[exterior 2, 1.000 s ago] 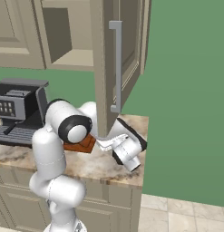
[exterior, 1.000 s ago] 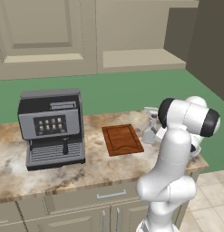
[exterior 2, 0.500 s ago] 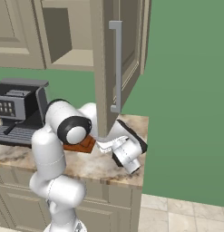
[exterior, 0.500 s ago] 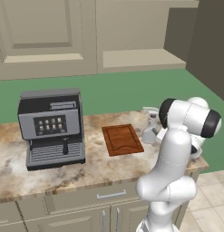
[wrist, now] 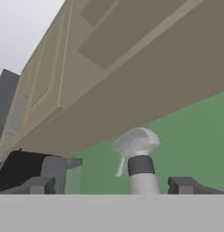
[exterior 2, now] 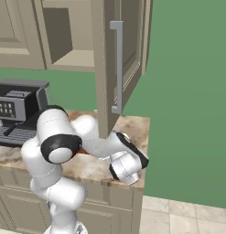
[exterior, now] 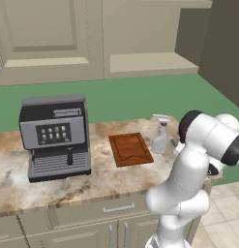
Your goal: Grab the spray bottle from the cabinet, then place it next to the cutting board for sanitizing. Then grab the dish brush from the countertop next to the sink and place it next to the cutting board.
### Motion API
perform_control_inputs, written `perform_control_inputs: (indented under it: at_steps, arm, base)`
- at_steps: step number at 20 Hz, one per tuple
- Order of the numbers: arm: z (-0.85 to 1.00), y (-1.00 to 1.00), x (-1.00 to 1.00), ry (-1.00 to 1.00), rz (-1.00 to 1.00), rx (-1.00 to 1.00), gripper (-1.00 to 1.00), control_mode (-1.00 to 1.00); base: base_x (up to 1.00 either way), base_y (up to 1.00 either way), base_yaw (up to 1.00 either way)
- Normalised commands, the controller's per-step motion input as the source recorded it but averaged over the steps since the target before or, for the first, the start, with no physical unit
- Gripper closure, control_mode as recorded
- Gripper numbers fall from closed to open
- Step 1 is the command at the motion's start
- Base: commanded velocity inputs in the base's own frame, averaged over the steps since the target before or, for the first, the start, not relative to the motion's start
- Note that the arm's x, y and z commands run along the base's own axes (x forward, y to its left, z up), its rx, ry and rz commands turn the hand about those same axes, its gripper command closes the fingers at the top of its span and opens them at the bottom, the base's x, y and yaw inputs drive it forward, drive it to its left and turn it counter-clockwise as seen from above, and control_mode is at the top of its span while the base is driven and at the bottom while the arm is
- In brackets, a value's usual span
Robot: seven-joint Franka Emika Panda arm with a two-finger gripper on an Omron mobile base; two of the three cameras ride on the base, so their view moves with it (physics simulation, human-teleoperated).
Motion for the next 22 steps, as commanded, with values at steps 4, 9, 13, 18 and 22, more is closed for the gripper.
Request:
perform_control_inputs:
  at_steps: [4, 9, 13, 18, 22]
  arm:
    - [0.86, 0.0, -0.85, 0.01, -0.08, 0.11, -1.0, -1.0]
    - [0.72, 0.24, -0.79, 0.03, -0.05, 0.04, -1.0, -1.0]
    - [0.83, 0.43, -0.81, 0.0, 0.0, 0.0, -1.0, -1.0]
    - [1.0, 0.45, -0.79, 0.02, 0.0, 0.02, -1.0, -1.0]
    - [1.0, 0.4, -0.8, 0.08, -0.05, 0.01, -1.0, -1.0]
  base:
    - [0.0, 0.0, 0.0]
    - [0.0, 0.0, 0.0]
    - [0.0, 0.0, 0.0]
    - [0.0, 0.0, 0.0]
    - [0.0, 0.0, 0.0]
